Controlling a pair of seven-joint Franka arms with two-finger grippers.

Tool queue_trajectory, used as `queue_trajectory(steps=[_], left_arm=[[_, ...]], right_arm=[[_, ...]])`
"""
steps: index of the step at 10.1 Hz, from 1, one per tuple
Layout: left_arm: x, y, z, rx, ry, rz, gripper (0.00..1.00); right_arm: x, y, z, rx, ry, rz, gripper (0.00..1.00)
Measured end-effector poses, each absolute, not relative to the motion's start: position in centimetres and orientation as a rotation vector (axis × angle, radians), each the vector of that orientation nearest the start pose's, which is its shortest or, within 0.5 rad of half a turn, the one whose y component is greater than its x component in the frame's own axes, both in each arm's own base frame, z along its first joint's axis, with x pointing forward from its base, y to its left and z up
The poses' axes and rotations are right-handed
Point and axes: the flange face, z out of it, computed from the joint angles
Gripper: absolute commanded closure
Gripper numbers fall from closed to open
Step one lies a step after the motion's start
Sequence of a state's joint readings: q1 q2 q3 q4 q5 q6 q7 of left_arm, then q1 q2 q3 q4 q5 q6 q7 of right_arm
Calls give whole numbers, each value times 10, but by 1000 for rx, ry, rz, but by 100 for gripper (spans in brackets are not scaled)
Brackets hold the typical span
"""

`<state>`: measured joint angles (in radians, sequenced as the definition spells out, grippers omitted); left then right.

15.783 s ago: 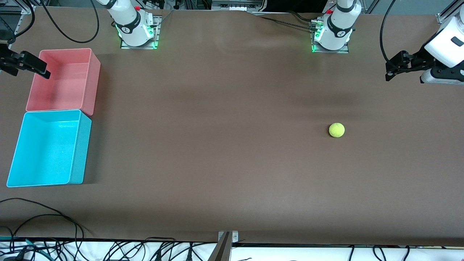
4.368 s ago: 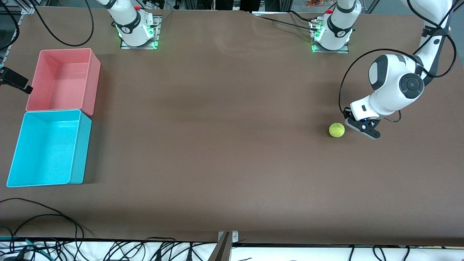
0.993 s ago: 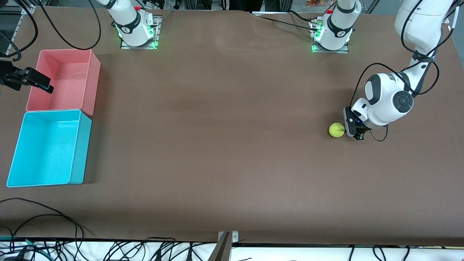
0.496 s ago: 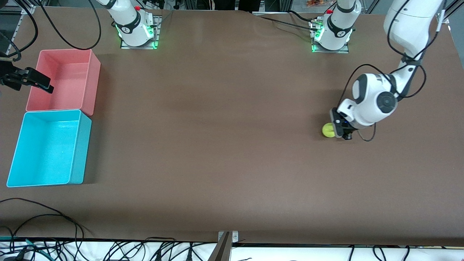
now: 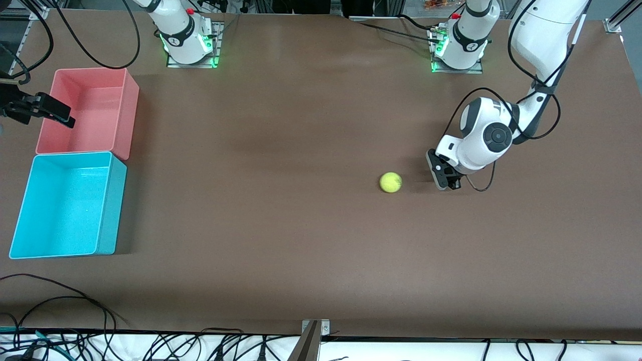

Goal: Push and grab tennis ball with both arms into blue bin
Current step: 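Push the tennis ball with the left gripper toward the cyan bin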

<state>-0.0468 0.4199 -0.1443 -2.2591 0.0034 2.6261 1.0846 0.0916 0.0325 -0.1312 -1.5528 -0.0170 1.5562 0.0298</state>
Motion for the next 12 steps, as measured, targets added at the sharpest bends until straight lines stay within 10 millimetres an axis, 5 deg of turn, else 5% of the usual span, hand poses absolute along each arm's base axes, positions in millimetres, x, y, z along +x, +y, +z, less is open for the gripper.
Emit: queue_trajectory(steps=[7, 8, 9, 12], left_arm=[[533, -66, 183, -2607, 1852, 28, 98], [536, -61, 192, -2609, 1839, 23, 78], [539, -55, 204, -2609, 1820, 4, 1], [542, -51, 249, -2595, 1804, -9, 0]], right_arm=[[560, -24, 611, -3160, 117, 88, 0], [560, -25, 609, -3160, 118, 93, 0], [564, -26, 605, -3161, 121, 96, 0], [590, -23, 562, -3170, 111, 138, 0]])
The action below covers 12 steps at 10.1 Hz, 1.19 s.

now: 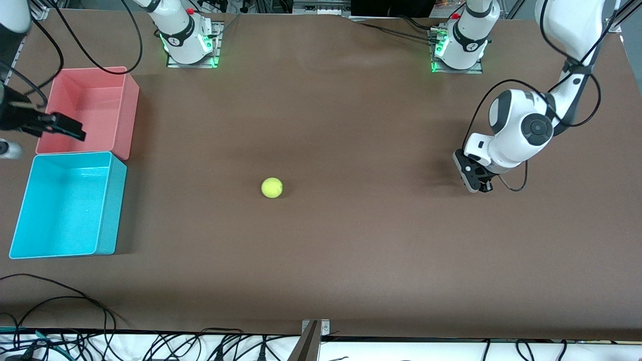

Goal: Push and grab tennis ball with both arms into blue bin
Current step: 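Push the tennis ball with the left gripper toward the cyan bin, then reach the right gripper to the ball while the left gripper withdraws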

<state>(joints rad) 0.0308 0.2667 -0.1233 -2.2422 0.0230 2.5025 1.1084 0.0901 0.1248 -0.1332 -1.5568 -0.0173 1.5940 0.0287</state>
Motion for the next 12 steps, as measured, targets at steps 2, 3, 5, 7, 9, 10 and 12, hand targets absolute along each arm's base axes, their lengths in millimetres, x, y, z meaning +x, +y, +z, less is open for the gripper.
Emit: queue_trajectory(steps=[2, 3, 5, 7, 9, 10, 12], left_arm=[[541, -49, 292, -2574, 1789, -39, 0], [541, -45, 311, -2569, 1769, -63, 0], [543, -22, 341, -2573, 1694, -127, 0], [551, -11, 390, -2528, 1625, -268, 0], [543, -13, 444, -2578, 1463, -363, 0], [534, -14, 464, -2641, 1369, -357, 0], [525, 1, 527, -2765, 1181, -306, 0]], right_arm=[[605, -17, 526, -3175, 98, 202, 0], [613, -16, 514, -3178, 106, 197, 0], [625, -8, 491, -3183, 135, 202, 0], [635, 20, 471, -3188, 123, 190, 0], [641, 63, 442, -3194, 70, 199, 0], [647, 79, 417, -3197, 43, 178, 0], [657, 102, 353, -3203, -12, 141, 0]])
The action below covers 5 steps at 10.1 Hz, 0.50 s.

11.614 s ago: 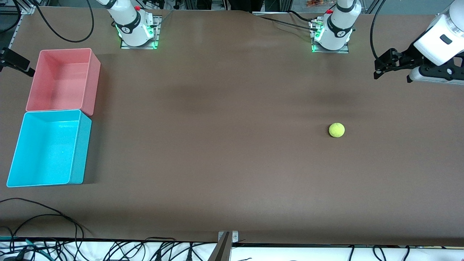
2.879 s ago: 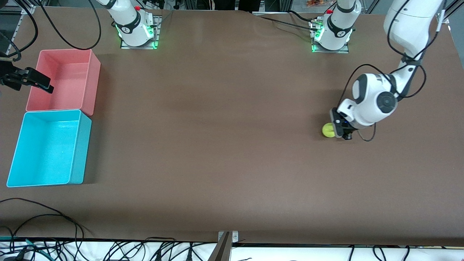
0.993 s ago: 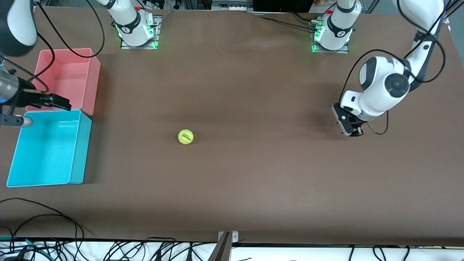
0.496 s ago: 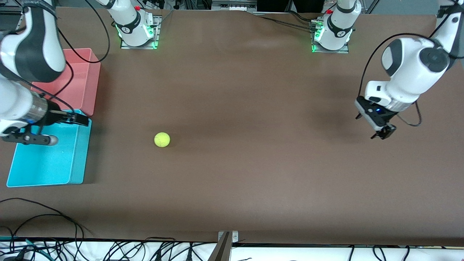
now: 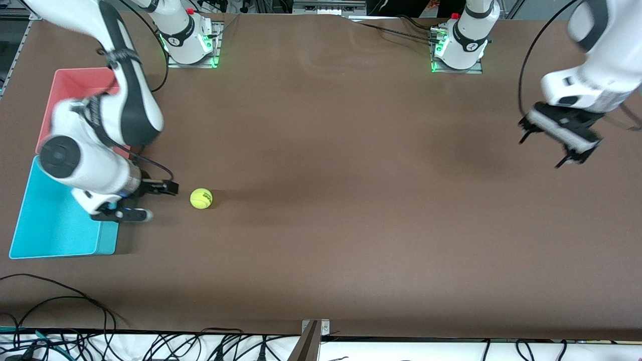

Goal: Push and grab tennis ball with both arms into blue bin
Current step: 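Reach the right gripper to the ball while the left gripper withdraws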

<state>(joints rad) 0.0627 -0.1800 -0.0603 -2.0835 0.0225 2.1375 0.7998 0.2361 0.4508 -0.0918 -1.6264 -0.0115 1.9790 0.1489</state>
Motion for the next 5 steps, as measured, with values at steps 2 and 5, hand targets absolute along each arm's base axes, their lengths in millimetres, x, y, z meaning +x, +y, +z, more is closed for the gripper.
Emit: queue_trajectory(steps=[2, 5], left_arm=[[519, 8, 598, -2878, 979, -254, 0], [515, 5, 639, -2989, 705, -207, 0]], right_arm=[[665, 110, 311, -3207, -35, 113, 0], [666, 106, 291, -3210, -28, 108, 0]])
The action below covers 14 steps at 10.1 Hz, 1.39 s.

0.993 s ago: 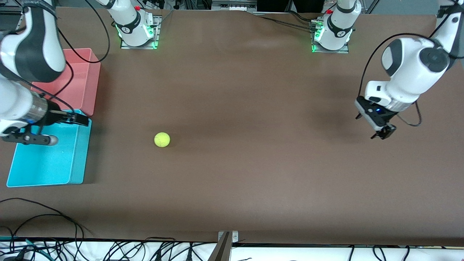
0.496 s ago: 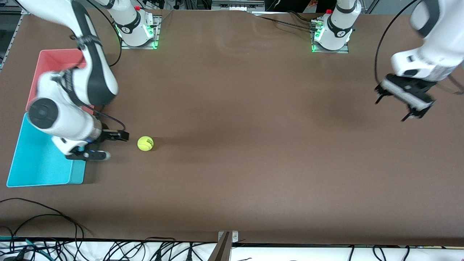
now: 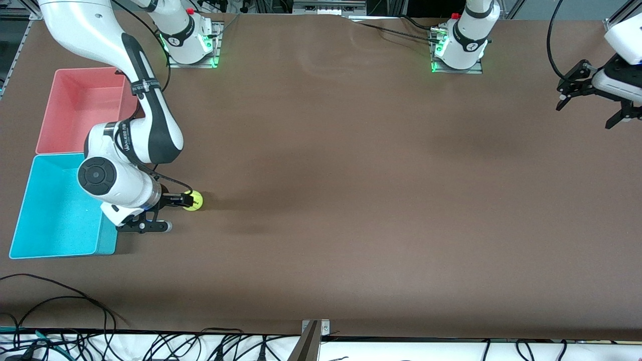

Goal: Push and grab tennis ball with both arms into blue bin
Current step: 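Reach the right gripper to the ball while the left gripper withdraws, then grasp the tennis ball with the right gripper and lift it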

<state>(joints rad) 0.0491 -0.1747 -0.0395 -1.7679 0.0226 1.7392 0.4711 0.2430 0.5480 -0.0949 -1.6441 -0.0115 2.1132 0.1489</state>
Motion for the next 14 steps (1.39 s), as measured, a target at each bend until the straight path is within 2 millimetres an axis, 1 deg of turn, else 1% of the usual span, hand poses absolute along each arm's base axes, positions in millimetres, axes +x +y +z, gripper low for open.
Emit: queue_trajectory(steps=[1, 2, 3, 5, 9, 11, 12, 13, 14], left_arm=[[516, 6, 644, -3012, 638, -188, 0], [519, 6, 641, -3031, 589, -157, 0], [523, 9, 633, -3045, 561, -123, 0], [529, 11, 625, -3054, 542, -93, 0], [530, 9, 628, -3055, 538, -96, 0], [527, 9, 626, -3060, 538, -60, 0], [525, 7, 624, -3063, 543, -30, 0], [524, 8, 623, -3070, 532, -3, 0], [523, 8, 622, -3100, 497, 5, 0]], right_arm=[[666, 106, 281, -3211, -30, 107, 0], [665, 106, 272, -3212, -30, 117, 0], [664, 106, 265, -3214, -31, 127, 0], [662, 106, 251, -3216, -33, 154, 0], [645, 103, 220, -3219, -37, 218, 0], [640, 102, 212, -3219, -37, 221, 7], [640, 102, 211, -3219, -38, 208, 16], [640, 102, 210, -3218, -38, 206, 36], [639, 102, 208, -3219, -38, 211, 59]])
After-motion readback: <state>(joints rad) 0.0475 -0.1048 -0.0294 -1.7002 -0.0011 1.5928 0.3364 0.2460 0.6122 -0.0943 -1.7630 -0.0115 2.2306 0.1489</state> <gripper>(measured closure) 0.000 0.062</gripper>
